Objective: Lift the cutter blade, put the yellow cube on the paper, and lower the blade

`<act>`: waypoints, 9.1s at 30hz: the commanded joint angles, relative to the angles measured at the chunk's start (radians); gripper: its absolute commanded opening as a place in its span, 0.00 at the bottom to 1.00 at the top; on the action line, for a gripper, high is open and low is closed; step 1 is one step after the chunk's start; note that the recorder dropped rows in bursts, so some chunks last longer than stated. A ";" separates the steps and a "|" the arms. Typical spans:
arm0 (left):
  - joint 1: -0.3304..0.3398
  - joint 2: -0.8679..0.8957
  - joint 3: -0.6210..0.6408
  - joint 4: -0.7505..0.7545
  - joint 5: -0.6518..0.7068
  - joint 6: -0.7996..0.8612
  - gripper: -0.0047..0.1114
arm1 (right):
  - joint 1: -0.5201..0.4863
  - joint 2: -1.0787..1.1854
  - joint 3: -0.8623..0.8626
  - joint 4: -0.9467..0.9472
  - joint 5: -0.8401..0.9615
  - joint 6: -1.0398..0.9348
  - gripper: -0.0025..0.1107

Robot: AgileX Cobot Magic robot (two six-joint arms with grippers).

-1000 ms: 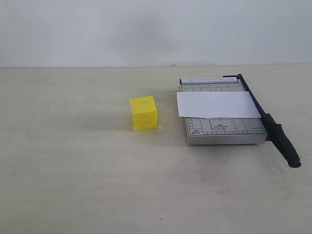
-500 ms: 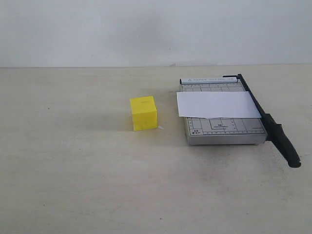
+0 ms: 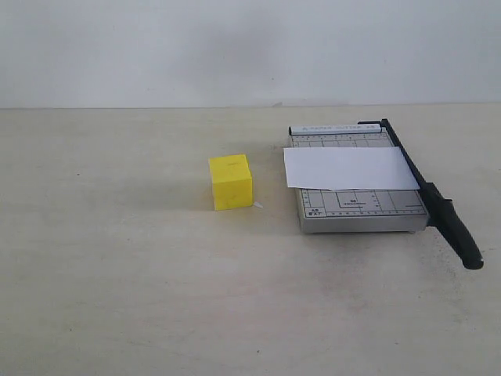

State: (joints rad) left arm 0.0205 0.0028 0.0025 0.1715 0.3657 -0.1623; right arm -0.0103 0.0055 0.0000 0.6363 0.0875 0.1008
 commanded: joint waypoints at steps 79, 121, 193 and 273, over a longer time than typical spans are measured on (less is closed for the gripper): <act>-0.006 -0.003 -0.003 0.001 -0.005 -0.009 0.08 | 0.170 1.460 -0.420 0.006 -0.174 -0.787 0.02; -0.006 -0.003 -0.003 0.001 -0.005 -0.009 0.08 | 0.170 1.101 -0.546 -0.016 -0.278 -0.783 0.04; -0.110 1.160 -0.937 1.573 -1.012 -1.907 0.08 | 0.170 0.396 -0.393 -0.651 0.506 -0.422 0.02; -0.741 2.414 -2.038 -0.438 0.291 0.320 0.08 | 0.170 0.553 -0.300 -0.643 0.410 -0.238 0.02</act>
State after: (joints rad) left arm -0.7177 2.3842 -1.9906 -0.2251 0.6594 0.1474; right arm 0.1606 0.5538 -0.2985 0.0000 0.5085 -0.1414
